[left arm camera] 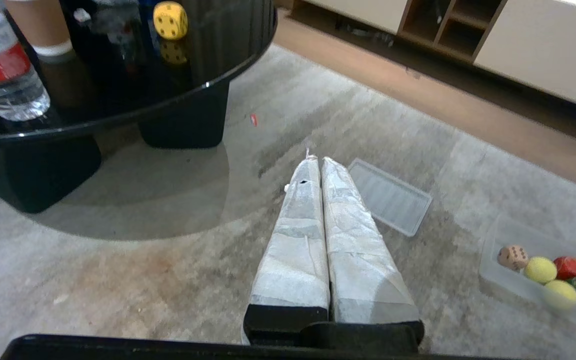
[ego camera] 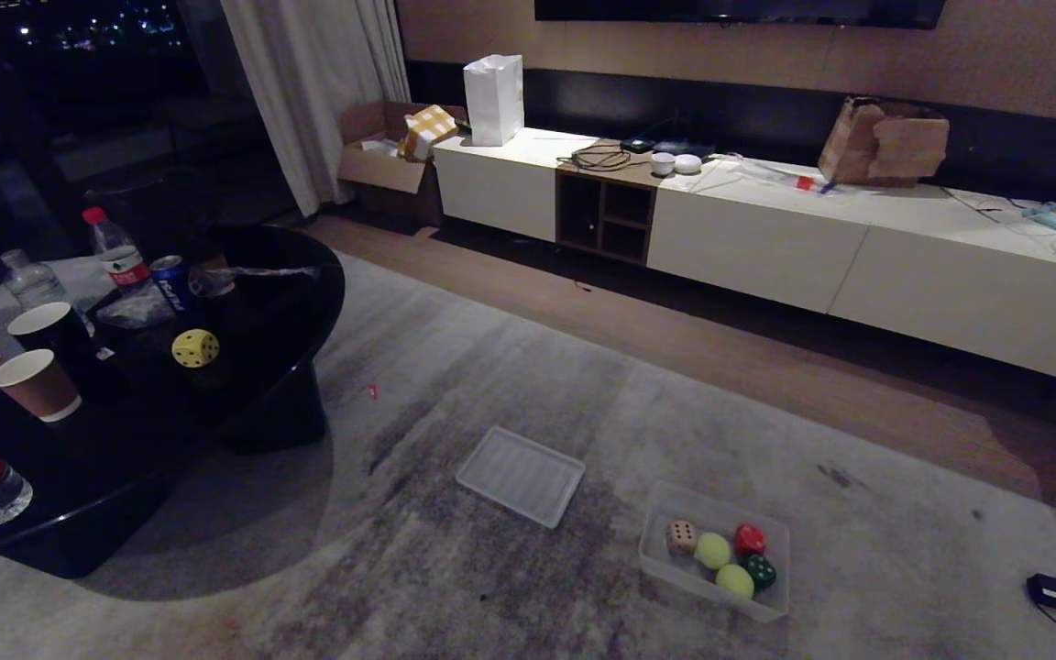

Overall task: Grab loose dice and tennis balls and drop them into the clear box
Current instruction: Pick up toys out of the box

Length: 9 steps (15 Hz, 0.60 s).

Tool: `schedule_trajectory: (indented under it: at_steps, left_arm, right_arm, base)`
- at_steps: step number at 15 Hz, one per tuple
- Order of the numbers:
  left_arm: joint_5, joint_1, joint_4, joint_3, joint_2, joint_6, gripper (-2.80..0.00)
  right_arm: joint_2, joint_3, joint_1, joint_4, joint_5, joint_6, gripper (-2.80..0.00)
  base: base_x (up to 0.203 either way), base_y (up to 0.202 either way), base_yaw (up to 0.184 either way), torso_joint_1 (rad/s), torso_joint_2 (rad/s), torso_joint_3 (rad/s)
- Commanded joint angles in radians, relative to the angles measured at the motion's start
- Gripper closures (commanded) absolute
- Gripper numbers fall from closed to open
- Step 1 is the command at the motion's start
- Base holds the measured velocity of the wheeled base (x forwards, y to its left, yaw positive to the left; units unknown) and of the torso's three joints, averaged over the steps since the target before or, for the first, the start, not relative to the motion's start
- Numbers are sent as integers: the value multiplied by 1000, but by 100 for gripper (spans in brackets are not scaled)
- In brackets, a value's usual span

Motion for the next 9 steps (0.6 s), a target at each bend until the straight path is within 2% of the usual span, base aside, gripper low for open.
schedule_trajectory:
  at_steps: [1, 5, 9]
  left_arm:
    - [1, 0, -1, 2, 2, -1, 0]
    - [-2, 0, 1, 2, 2, 4, 0]
    - [-4, 0, 1, 2, 2, 8, 0]
  right_arm:
    - [1, 0, 0, 0, 0, 0, 0]
    - [1, 0, 0, 1, 0, -1, 0]
    - [1, 0, 0, 1, 0, -1, 0]
  base:
    - [0, 0, 0, 5, -1, 198]
    - [0, 0, 0, -1, 4, 161]
    - [0, 0, 0, 1, 2, 30]
